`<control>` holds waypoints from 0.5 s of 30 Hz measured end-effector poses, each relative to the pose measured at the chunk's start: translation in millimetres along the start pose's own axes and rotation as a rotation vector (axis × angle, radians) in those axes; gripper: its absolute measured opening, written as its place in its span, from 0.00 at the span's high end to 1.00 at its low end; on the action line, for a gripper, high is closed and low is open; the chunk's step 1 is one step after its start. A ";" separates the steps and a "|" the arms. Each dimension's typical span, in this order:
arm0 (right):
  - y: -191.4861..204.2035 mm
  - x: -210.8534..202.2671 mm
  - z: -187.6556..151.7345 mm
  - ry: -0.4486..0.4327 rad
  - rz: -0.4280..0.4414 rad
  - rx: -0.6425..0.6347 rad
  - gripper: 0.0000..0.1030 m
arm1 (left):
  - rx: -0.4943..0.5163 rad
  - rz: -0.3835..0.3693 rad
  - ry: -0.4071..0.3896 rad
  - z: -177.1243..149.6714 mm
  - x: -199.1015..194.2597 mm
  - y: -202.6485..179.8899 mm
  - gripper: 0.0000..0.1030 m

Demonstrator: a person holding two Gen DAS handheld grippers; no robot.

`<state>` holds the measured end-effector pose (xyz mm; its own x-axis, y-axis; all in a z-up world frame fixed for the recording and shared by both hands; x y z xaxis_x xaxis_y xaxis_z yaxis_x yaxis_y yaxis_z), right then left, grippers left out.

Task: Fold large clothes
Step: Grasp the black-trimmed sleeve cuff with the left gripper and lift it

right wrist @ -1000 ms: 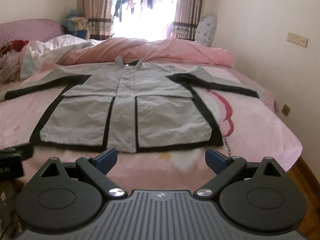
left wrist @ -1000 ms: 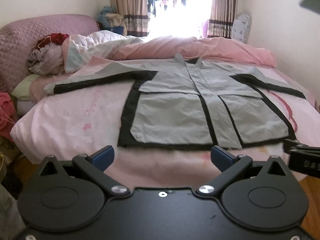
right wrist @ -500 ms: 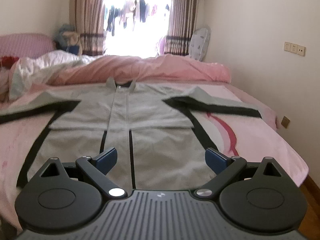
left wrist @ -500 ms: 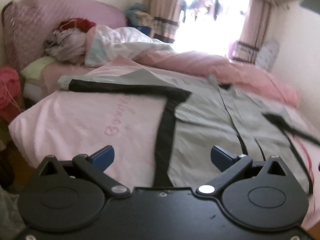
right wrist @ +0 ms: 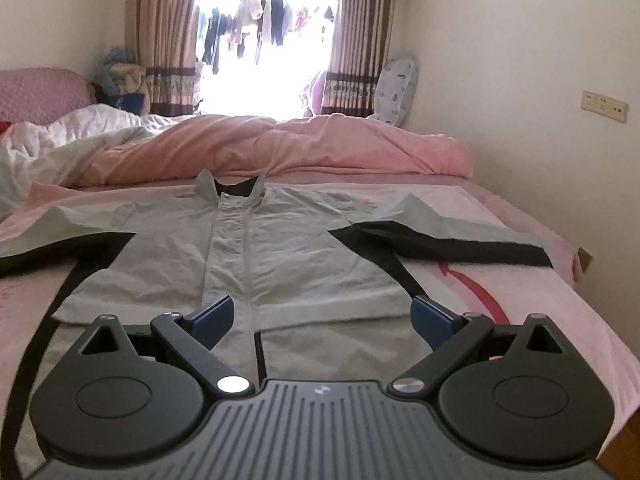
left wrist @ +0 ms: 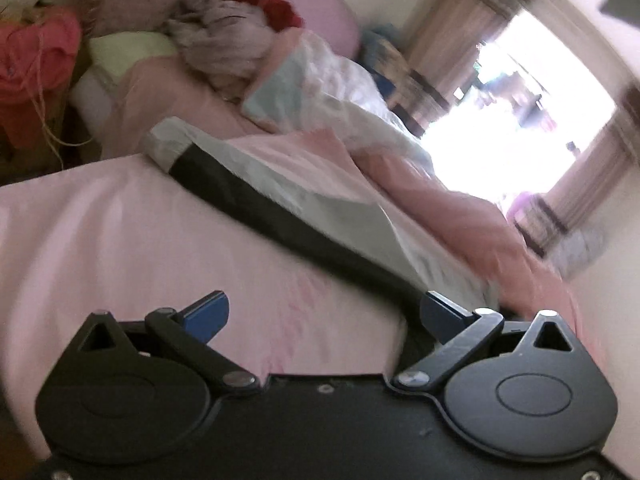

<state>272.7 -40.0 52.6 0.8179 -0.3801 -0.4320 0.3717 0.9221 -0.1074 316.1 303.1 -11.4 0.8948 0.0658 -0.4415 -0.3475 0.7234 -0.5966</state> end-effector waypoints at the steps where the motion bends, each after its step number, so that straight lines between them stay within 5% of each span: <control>1: 2.4 7.3 3.3 0.004 -0.005 -0.008 0.00 | -0.019 0.011 -0.016 9.6 10.3 4.4 0.01; 9: 33.0 65.8 35.9 -0.056 0.034 -0.063 0.00 | -0.162 0.150 -0.085 71.3 88.6 59.2 0.10; 15: 52.7 118.7 49.3 0.038 0.092 -0.030 0.00 | -0.307 0.224 -0.100 96.6 132.9 112.8 0.23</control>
<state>411.0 -40.1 39.8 0.8304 -0.2908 -0.4752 0.2815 0.9551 -0.0925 422.9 459.8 -72.6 0.8051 0.2760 -0.5250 -0.5912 0.4454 -0.6724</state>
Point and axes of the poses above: each gripper's, at about its wrist camera, not at the fingertips, and x roughly the way its jaws point, y to its left, z to its top, the point moved 6 cm from there along x, roughly the way its jaws point, and after that the axes turned 2 degrees about -z, right-handed, at the moved point
